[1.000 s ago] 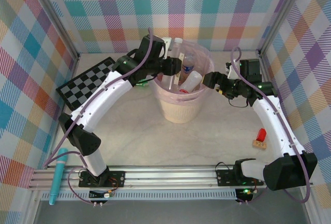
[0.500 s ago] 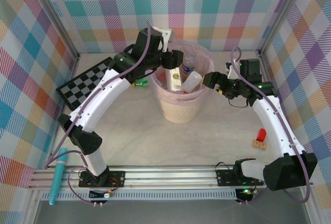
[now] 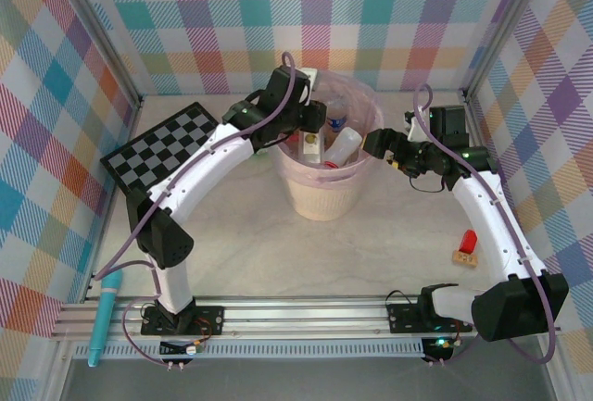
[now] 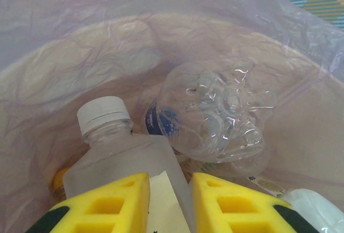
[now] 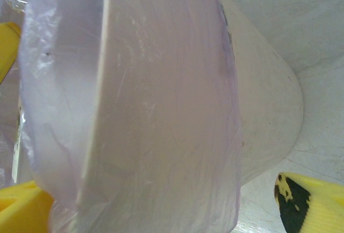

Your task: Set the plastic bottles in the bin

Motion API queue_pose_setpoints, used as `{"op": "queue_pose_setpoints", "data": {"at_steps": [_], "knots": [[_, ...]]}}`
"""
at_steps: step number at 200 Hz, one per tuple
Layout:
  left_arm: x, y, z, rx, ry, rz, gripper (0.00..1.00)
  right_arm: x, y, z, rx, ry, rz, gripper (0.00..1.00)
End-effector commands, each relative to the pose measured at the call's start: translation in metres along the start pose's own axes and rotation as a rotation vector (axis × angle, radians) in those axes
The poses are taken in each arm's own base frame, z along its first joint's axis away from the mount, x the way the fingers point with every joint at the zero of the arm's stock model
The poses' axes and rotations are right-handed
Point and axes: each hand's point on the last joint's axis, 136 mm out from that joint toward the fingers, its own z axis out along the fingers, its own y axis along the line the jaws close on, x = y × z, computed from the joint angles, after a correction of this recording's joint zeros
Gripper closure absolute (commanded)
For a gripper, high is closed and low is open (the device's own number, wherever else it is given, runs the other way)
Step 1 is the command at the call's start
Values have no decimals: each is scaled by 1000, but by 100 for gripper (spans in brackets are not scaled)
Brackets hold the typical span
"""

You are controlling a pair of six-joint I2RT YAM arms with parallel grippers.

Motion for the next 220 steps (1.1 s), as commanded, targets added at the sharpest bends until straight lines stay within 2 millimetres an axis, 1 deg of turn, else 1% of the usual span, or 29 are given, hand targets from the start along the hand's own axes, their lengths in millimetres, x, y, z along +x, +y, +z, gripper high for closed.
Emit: {"op": "queue_pose_setpoints", "data": {"at_steps": [1, 8, 18, 28, 41, 66, 86, 97, 110, 122, 131, 138, 156, 173, 180, 189, 201, 211, 220], "knots": [[38, -5, 15, 23, 108, -41, 73, 4, -2, -9, 35, -11, -5, 4], [38, -7, 15, 33, 109, -41, 73, 4, -2, -10, 37, -17, -5, 4], [34, -13, 13, 56, 93, -38, 72, 3, 0, -12, 37, -22, -7, 4], [24, -18, 6, 80, 61, -37, 69, 2, 1, -15, 36, -31, -10, 5], [8, -27, -8, 119, 11, -27, 64, 1, 4, -19, 32, -42, -16, 5], [-23, -42, -44, 190, -93, 18, 56, -2, 10, -23, 23, -53, -24, 5], [-46, -51, -80, 239, -189, 61, 48, -2, 11, -23, 16, -50, -22, 5], [-56, -53, -101, 250, -239, 83, 42, -3, 11, -22, 14, -50, -22, 5], [-66, -47, -125, 215, -299, 112, 36, -2, 11, -21, 13, -45, -17, 4], [-74, -29, -144, 130, -348, 118, 30, -2, 11, -20, 10, -43, -13, 4], [-75, -12, -152, 72, -361, 109, 26, -1, 10, -20, 9, -40, -10, 4], [-77, 7, -158, 22, -367, 89, 25, -1, 10, -20, 8, -40, -9, 4], [-74, 59, -162, -89, -356, 17, 25, 0, 10, -19, 7, -37, -10, 4], [-62, 106, -150, -177, -308, -35, 25, 0, 11, -20, 3, -35, -12, 4], [-57, 120, -142, -196, -283, -52, 25, 1, 11, -20, 3, -34, -13, 4], [-50, 137, -132, -214, -257, -73, 25, 1, 11, -20, 4, -34, -15, 4], [-41, 154, -112, -223, -223, -93, 25, 2, 10, -19, 4, -29, -14, 4], [-37, 169, -97, -247, -208, -100, 25, 4, 10, -19, 0, -23, -11, 4], [-33, 184, -81, -296, -192, -98, 22, 5, 11, -18, -9, -19, -6, 4]]}}
